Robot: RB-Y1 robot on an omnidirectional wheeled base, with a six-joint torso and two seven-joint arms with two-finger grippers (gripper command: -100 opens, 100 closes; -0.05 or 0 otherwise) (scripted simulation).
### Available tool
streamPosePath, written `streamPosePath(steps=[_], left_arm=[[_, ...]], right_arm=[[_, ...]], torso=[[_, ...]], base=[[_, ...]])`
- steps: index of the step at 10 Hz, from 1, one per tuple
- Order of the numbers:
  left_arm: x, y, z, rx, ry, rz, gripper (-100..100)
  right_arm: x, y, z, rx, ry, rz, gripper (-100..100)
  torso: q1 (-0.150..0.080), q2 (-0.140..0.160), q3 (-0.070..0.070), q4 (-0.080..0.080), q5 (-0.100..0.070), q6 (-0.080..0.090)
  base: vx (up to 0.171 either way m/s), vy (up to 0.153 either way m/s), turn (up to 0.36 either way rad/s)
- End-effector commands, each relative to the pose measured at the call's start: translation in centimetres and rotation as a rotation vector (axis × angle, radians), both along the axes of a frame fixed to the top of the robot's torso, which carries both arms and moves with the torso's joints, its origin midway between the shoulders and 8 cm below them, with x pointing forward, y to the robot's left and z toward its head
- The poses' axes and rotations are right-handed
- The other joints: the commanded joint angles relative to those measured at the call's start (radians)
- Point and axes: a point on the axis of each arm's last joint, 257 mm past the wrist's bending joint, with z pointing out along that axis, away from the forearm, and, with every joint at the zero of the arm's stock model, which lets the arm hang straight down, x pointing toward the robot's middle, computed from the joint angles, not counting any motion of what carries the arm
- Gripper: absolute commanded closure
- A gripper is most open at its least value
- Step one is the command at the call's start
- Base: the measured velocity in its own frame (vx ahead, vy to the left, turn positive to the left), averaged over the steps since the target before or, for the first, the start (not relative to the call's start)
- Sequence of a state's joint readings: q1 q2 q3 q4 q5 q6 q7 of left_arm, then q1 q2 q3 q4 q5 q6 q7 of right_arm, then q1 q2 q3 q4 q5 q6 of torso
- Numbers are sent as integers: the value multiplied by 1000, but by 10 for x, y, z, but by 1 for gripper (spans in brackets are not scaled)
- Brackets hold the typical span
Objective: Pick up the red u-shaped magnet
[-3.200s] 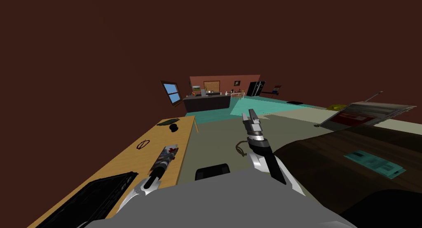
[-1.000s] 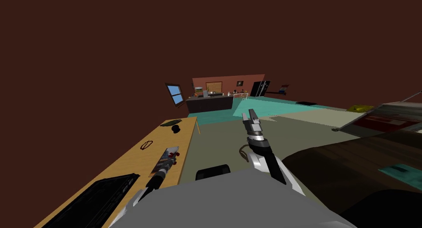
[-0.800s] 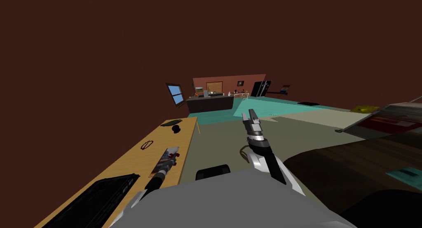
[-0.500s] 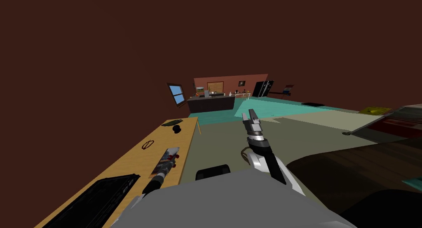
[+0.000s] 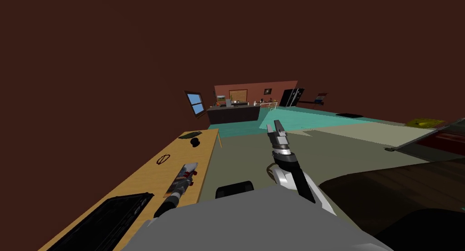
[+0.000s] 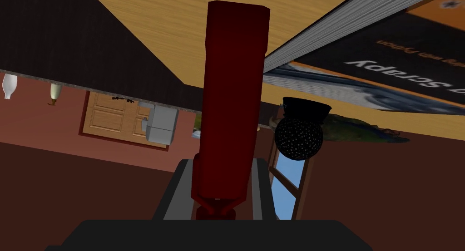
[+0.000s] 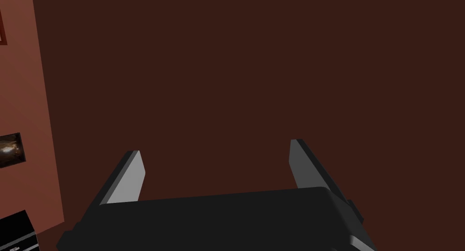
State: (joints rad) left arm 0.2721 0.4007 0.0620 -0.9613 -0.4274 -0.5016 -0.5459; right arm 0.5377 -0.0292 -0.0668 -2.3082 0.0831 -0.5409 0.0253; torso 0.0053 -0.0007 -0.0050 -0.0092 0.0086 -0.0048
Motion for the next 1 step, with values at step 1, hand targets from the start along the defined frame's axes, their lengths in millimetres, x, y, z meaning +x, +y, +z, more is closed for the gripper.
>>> streamPosePath(steps=[1], left_arm=[[0, 0, 0, 0, 0, 0, 0]], right_arm=[[0, 0, 0, 0, 0, 0, 0]], torso=[[0, 0, 0, 0, 0, 0]], base=[[0, 0, 0]])
